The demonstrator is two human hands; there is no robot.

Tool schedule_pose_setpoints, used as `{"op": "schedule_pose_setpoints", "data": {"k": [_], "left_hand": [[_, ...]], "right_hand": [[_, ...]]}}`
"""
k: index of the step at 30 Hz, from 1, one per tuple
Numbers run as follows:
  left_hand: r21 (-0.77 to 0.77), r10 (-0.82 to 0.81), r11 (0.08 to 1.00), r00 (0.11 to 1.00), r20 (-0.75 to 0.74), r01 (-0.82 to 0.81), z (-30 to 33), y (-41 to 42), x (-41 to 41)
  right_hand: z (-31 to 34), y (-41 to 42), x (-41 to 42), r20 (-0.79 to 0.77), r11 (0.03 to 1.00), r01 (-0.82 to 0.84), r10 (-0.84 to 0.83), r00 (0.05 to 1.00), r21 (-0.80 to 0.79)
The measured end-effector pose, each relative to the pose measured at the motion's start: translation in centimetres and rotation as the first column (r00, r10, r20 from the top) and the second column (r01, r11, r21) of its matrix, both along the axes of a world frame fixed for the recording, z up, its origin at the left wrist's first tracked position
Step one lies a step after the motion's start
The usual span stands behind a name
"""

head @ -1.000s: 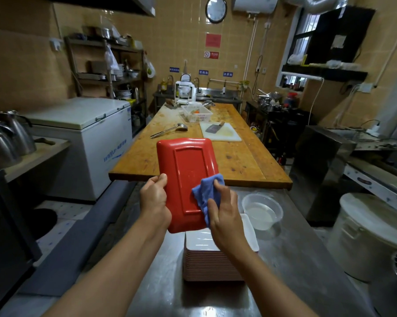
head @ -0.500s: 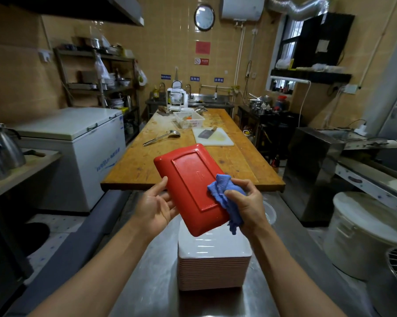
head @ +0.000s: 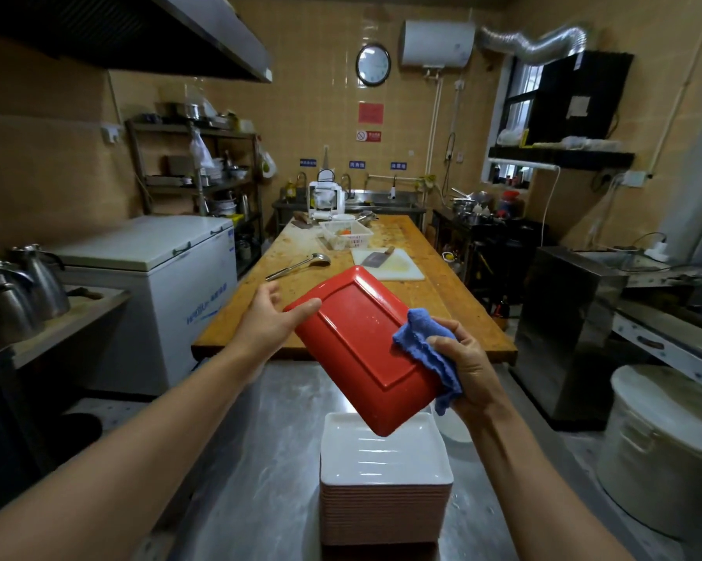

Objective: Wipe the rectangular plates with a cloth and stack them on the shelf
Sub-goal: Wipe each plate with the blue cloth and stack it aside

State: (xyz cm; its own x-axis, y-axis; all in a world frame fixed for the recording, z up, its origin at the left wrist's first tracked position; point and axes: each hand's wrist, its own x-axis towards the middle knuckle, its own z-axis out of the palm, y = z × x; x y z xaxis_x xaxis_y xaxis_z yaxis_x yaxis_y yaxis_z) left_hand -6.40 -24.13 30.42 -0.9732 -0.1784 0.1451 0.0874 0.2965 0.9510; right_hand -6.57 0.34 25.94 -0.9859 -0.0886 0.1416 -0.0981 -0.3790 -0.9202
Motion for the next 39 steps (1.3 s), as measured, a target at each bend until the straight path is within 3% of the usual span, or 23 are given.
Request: {"op": "schedule_pose_setpoints", "data": {"k": [3, 5, 11, 17, 21, 26, 34, 39], "left_hand": [[-0.194, -0.107, 0.975, 0.994, 0.020, 0.109, 1.6, 0.1, -0.8], [-0.226, -0.172, 0.956, 0.982, 0.076, 0.185, 2.2, 0.3, -1.2], [-0.085, -0.287, 0.948, 0.939, 0.190, 0.307, 1.9, 1.0, -1.0], [0.137, -0.304, 0.949, 0.937, 0.170, 0.284, 0.2, 0.9, -0.6], [0.233, -0.234, 0.954, 0.955, 0.182, 0.189, -0.7, 0.8, -0.9], [0.324, -0.170, 0.941, 0.961, 0.217, 0.093, -1.9, 1.0, -1.2], [0.448, -0.058, 0.891, 0.960, 0.273, -0.074, -3.1, 2.0, -1.0], [0.474, 0.012, 0.871, 0.968, 0.250, -0.133, -4.0, 3.3, -0.4]], "right_hand": [[-0.2, 0.6, 0.0, 0.006, 0.997, -0.055, 0.055, 0.998, 0.046], [-0.4, 1.1, -0.1, 0.003, 0.995, -0.088, 0.088, 0.996, 0.053], [-0.2, 2.4, -0.2, -0.032, 0.985, -0.145, 0.148, 0.988, 0.089], [0.8, 2.1, -0.9, -0.073, 0.943, 0.011, 0.014, 0.997, 0.333], [0.3, 0.8, -1.5, -0.327, 0.786, 0.291, -0.120, 0.938, 0.546], [-1.6, -0.1, -0.9, -0.543, 0.486, 0.518, -0.102, 0.834, 0.704], [-6.1, -1.0, 2.1, -0.677, 0.341, 0.632, 0.016, 0.736, 0.696], [-6.6, -3.4, 3.0, -0.782, 0.084, 0.777, 0.088, 0.618, 0.624]]}}
